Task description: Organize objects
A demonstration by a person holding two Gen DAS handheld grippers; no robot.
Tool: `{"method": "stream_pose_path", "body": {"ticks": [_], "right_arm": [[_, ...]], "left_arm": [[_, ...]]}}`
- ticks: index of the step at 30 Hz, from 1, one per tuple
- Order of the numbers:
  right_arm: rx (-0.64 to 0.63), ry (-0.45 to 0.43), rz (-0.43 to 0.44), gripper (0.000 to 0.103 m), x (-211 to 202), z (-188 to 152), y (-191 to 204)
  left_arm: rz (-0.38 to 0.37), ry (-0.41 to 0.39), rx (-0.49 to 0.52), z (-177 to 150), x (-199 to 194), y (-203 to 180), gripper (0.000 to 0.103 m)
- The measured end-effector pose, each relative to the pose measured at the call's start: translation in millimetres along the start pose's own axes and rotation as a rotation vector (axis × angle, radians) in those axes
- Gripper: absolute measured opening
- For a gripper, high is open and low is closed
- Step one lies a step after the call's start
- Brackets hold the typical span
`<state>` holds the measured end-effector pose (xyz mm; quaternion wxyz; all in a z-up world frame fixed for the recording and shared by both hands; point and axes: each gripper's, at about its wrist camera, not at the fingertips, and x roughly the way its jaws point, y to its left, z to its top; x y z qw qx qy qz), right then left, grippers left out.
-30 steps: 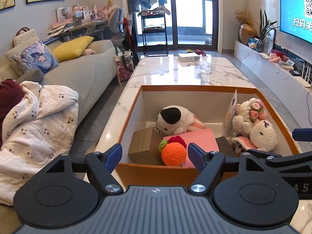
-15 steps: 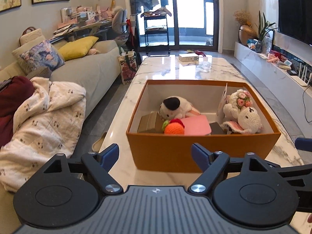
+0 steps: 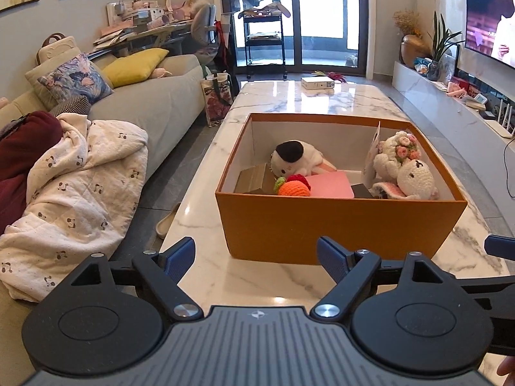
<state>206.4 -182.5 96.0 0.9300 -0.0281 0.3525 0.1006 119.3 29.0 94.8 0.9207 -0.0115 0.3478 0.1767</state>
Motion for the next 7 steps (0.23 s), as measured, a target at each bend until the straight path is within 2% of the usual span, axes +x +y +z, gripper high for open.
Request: {"method": "stream_pose_path", "body": {"ticks": [7], "right_arm": [[-0.008, 0.004, 0.0, 0.1, 3.5, 0.9, 1.3]], "left_arm": [[-0.022, -0.011, 0.008, 0.3, 0.0, -4.4, 0.101]]}}
